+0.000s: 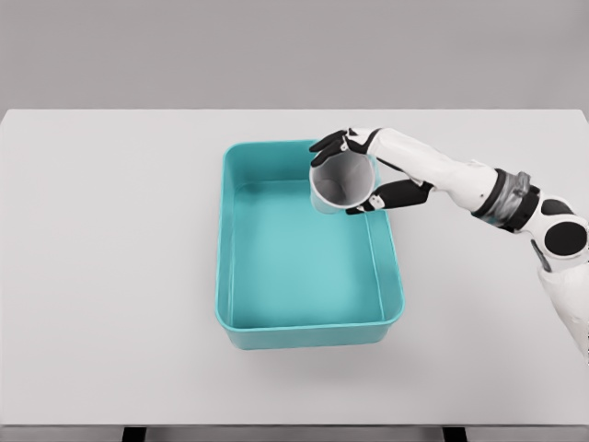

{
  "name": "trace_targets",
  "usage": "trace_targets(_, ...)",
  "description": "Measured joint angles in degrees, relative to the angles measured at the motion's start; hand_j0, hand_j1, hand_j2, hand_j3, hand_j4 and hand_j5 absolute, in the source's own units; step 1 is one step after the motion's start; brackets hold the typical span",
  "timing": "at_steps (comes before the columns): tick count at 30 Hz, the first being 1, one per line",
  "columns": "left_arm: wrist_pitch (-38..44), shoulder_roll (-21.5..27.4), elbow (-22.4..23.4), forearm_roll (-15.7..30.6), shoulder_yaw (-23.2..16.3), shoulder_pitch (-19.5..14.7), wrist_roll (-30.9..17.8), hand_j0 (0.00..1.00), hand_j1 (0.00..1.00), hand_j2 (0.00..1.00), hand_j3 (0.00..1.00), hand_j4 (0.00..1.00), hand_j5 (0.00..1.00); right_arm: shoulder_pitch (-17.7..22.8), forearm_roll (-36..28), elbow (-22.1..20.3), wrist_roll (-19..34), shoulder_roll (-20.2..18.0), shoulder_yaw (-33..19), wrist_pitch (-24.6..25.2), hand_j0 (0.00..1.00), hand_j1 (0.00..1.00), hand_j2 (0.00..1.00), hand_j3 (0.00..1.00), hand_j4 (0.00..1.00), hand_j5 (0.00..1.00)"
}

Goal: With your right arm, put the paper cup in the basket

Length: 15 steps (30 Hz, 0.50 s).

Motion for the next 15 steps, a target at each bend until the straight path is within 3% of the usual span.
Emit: trace_targets(15, 0.0, 0.0, 0.0, 0.0, 0.0, 0.0, 0.0, 1.00, 1.00, 1.00, 1.00, 1.00, 1.00, -0.1, 28.3, -3.8, 0.0, 5.7, 2.4, 0.2, 0.68, 0.68, 0.68, 0.68, 0.68, 0.68)
